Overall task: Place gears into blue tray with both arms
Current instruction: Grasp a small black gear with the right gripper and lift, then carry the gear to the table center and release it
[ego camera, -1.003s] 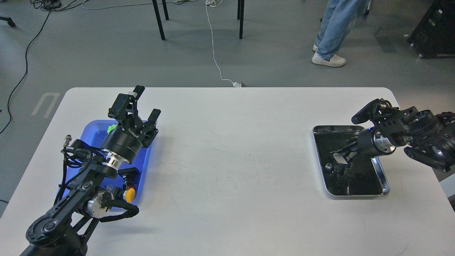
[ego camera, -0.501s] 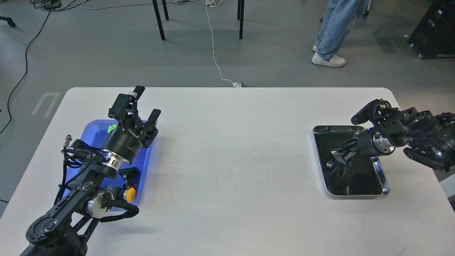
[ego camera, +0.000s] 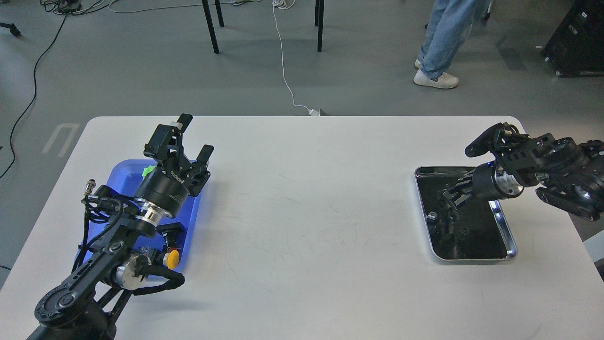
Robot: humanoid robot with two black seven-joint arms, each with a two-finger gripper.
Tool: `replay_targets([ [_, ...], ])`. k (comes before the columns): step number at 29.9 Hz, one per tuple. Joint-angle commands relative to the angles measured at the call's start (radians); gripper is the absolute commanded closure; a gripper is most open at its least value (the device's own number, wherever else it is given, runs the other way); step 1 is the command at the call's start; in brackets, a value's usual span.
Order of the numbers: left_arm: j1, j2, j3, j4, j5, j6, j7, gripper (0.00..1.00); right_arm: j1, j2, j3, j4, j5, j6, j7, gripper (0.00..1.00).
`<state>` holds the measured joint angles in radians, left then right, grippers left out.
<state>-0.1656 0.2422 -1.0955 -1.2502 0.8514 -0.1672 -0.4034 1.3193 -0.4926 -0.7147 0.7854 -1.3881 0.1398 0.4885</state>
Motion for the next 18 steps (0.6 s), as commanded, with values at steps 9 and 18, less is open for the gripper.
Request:
replay_targets([
  [9, 0.001, 0.0, -0.001, 0.0, 0.0, -0.002, -0.002, 0.02, 0.179, 0.12, 0.0, 0.155, 0.148, 0.003, 0.0, 0.81],
  [18, 0.008, 0.005, -0.017, 0.0, -0.008, -0.002, -0.04, 0.02, 0.166, 0.391, -0.047, 0.12, 0.26, -0.095, 0.0, 0.8],
])
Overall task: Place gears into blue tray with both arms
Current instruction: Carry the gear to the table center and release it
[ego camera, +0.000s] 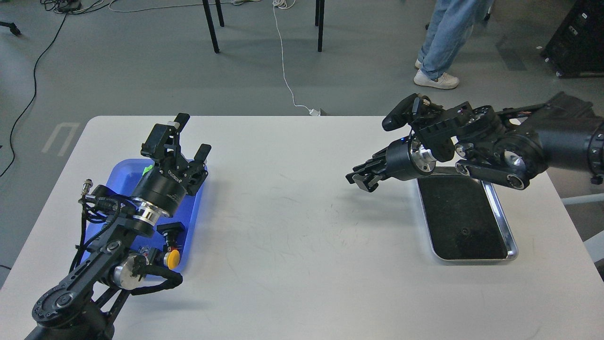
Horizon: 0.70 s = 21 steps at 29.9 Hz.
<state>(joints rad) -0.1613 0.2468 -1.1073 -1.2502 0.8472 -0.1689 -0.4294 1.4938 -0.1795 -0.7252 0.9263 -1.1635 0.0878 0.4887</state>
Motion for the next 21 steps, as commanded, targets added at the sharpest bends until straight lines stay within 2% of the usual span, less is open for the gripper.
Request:
replay_targets([
  [1, 0.003, 0.003, -0.005, 0.0, -0.003, 0.0, -0.014, 0.02, -0.012, 0.107, -0.065, -0.033, 0.05, -0.06, 0.0, 0.8],
  [4, 0.006, 0.005, -0.006, 0.0, -0.003, 0.0, -0.014, 0.02, -0.024, 0.18, -0.115, -0.05, 0.079, -0.115, 0.0, 0.8],
  [8, 0.009, 0.006, -0.006, -0.002, -0.003, 0.0, -0.014, 0.02, -0.064, 0.18, -0.125, -0.05, 0.105, -0.184, 0.0, 0.8],
  [21, 0.011, 0.014, -0.006, 0.0, -0.003, 0.0, -0.014, 0.02, -0.121, 0.18, -0.183, -0.063, 0.11, -0.272, 0.0, 0.8],
])
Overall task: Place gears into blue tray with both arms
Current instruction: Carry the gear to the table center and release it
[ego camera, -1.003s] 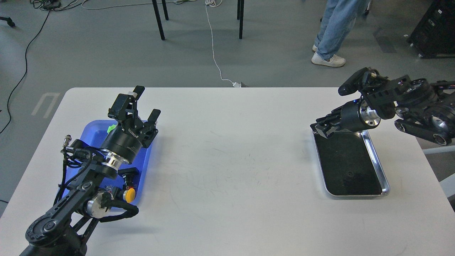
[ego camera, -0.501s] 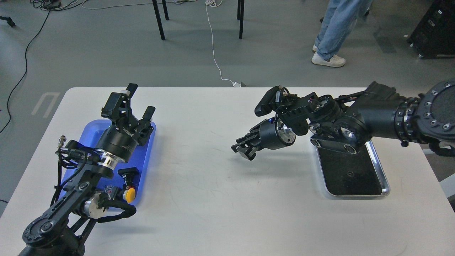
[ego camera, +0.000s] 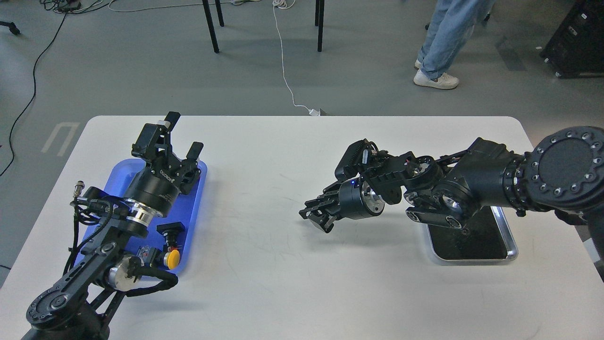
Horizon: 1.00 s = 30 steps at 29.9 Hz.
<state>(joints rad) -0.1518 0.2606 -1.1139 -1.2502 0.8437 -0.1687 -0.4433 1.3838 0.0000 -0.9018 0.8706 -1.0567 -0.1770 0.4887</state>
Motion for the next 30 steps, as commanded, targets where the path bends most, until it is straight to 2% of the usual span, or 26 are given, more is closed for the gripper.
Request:
replay_targets([
  [1, 0.001, 0.0, 0.0, -0.002, 0.0, 0.0, 0.0, 0.02, -0.012, 0.0, -0.006, -0.007, 0.003, -0.007, 0.0, 0.8],
  [13, 0.003, 0.006, 0.0, 0.0, 0.0, 0.0, 0.0, 0.02, -0.034, 0.0, -0.023, -0.005, 0.004, -0.009, 0.0, 0.76],
  [18, 0.003, 0.006, 0.0, 0.0, 0.0, 0.0, 0.0, 0.02, -0.042, 0.0, -0.029, -0.005, 0.004, -0.01, 0.0, 0.68],
  [21, 0.003, 0.006, 0.0, 0.0, 0.0, 0.0, 0.0, 0.02, -0.042, 0.0, -0.029, -0.005, 0.004, -0.01, 0.0, 0.6],
  [26, 0.003, 0.006, 0.0, 0.0, 0.0, 0.0, 0.0, 0.02, -0.035, 0.0, -0.029, -0.005, 0.004, -0.01, 0.0, 0.38],
  [30, 0.003, 0.008, 0.0, -0.002, 0.0, 0.0, 0.0, 0.02, -0.016, 0.0, -0.028, -0.002, 0.018, -0.01, 0.0, 0.16],
])
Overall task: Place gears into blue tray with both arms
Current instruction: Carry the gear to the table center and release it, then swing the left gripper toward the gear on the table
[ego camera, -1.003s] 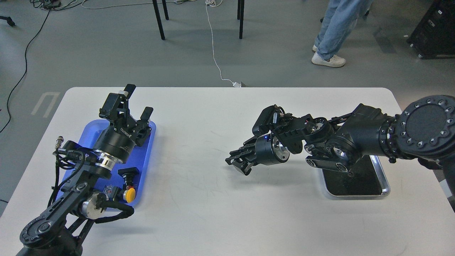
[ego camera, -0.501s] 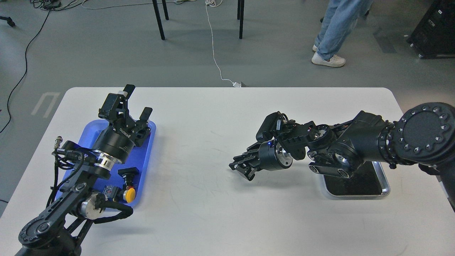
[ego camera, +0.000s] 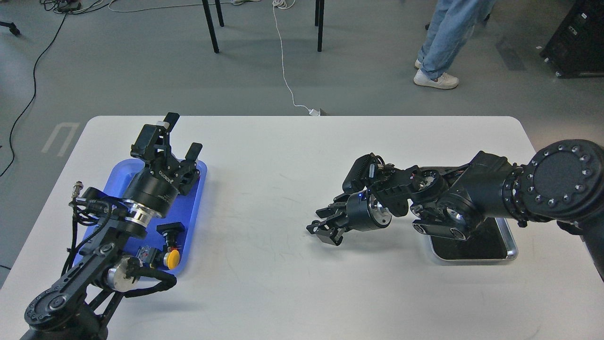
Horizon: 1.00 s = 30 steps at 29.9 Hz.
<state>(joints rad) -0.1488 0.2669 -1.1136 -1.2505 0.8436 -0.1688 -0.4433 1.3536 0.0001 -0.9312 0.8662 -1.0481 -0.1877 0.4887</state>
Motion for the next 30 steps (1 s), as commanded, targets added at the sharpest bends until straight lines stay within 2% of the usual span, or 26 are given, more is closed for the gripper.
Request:
replay_targets([
  [1, -0.002, 0.002, 0.0, -0.001, -0.001, 0.0, 0.0, 0.02, 0.027, 0.0, 0.002, 0.005, 0.011, 0.001, 0.0, 0.13],
  [6, -0.002, 0.008, 0.001, -0.001, -0.001, -0.002, -0.002, 0.02, 0.081, -0.011, 0.006, 0.048, 0.01, 0.002, 0.0, 0.06],
  [9, -0.002, 0.014, 0.001, -0.001, -0.001, -0.005, -0.003, 0.02, 0.078, -0.13, 0.067, 0.065, 0.022, 0.002, 0.0, 0.05],
  [13, -0.003, 0.031, 0.006, -0.001, -0.001, -0.029, -0.003, 0.02, -0.055, -0.268, 0.279, 0.089, 0.135, 0.002, 0.0, 0.05],
  [17, -0.012, 0.035, 0.014, -0.001, 0.009, -0.031, -0.003, 0.02, -0.233, -0.394, 0.591, 0.119, 0.223, 0.016, 0.0, 0.05],
  [21, -0.029, 0.046, 0.018, -0.001, 0.018, -0.029, -0.008, 0.02, -0.434, -0.422, 0.898, 0.119, 0.402, 0.03, 0.0, 0.05],
  [26, -0.066, 0.06, 0.043, 0.003, 0.132, -0.031, -0.044, 0.02, -0.596, -0.428, 1.176, 0.12, 0.658, 0.198, 0.0, 0.05],
  [30, -0.103, 0.084, 0.142, -0.004, 0.32, -0.032, -0.045, 0.02, -0.695, -0.439, 1.308, 0.116, 0.841, 0.356, 0.0, 0.05],
])
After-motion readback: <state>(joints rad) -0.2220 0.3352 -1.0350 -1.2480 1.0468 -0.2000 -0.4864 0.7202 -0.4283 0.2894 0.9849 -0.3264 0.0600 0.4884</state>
